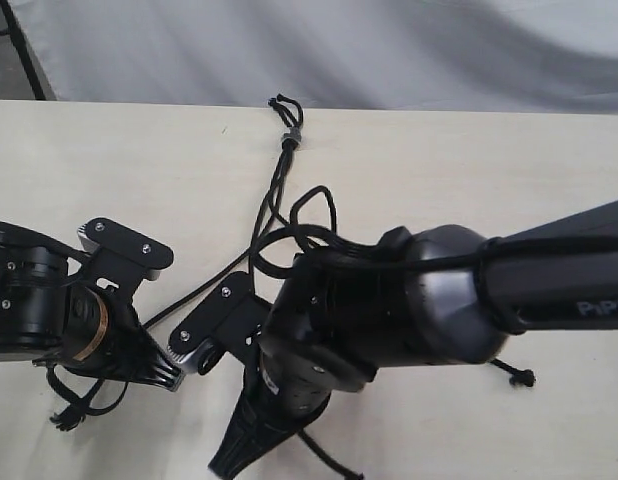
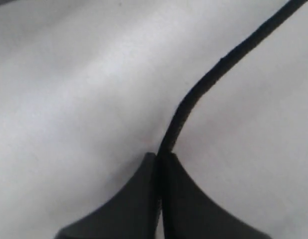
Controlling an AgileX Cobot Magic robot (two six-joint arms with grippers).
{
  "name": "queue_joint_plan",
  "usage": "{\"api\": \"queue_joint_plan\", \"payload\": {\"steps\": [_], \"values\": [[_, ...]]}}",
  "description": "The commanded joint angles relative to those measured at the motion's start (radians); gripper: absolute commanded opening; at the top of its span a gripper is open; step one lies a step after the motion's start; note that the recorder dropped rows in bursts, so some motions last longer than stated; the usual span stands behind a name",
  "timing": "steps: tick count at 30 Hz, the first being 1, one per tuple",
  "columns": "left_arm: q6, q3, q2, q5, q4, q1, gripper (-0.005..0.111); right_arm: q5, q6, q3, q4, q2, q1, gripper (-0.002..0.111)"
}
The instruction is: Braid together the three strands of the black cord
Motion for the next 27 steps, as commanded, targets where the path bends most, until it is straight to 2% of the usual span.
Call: {"api": "queue_joint_plan", "payload": {"steps": [1, 7, 11, 15, 20, 27], "values": [[-0.010, 0.007, 0.000, 0.009, 0.003, 0.005, 0.000, 0.140, 0.061, -0.018, -0.217, -0.086, -0.037, 0.000], [-0.010, 0.007, 0.000, 0.021, 0.003, 0.005, 0.000, 0.201, 0.167, -0.019, -0.439, -0.143, -0.212, 0.000], [-0.010, 0.007, 0.000, 0.025, 0.003, 0.005, 0.000, 0.114, 0.167, -0.019, -0.437, -0.128, -0.363, 0.000], [-0.010, 0.007, 0.000, 0.025, 0.003, 0.005, 0.000, 0.026, 0.167, -0.019, -0.425, -0.090, -0.470, 0.000], [-0.010, 0.007, 0.000, 0.025, 0.003, 0.005, 0.000, -0.041, 0.147, -0.019, -0.425, -0.008, -0.536, 0.000], [-0.010, 0.007, 0.000, 0.025, 0.003, 0.005, 0.000, -0.025, 0.147, -0.019, -0.414, 0.093, -0.548, 0.000]]}}
